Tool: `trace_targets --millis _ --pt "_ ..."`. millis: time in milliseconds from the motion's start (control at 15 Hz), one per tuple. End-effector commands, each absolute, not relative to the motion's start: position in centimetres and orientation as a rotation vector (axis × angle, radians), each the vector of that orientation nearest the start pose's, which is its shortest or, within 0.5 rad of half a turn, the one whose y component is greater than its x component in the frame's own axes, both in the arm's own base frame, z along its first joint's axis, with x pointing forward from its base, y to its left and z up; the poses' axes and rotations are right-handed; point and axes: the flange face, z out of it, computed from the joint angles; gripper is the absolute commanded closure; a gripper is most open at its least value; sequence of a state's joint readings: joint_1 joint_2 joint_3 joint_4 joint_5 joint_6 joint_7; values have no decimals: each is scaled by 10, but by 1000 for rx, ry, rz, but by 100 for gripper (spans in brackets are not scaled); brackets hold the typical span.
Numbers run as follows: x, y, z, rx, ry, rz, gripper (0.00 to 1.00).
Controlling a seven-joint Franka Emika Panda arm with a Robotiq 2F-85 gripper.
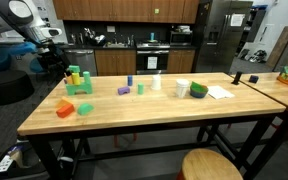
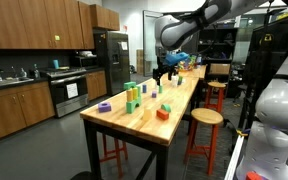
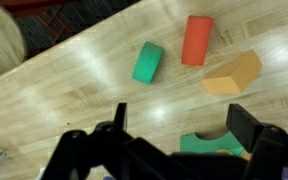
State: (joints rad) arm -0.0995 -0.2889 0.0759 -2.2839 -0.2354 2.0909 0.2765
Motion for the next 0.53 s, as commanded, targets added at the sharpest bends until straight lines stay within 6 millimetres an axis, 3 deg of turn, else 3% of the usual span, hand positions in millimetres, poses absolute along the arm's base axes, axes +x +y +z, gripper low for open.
trace_targets --millis 0,467 --pt "477 -27 462 -3290 544 -167 0" --pt "531 -104 415 -3096 1203 -147 0"
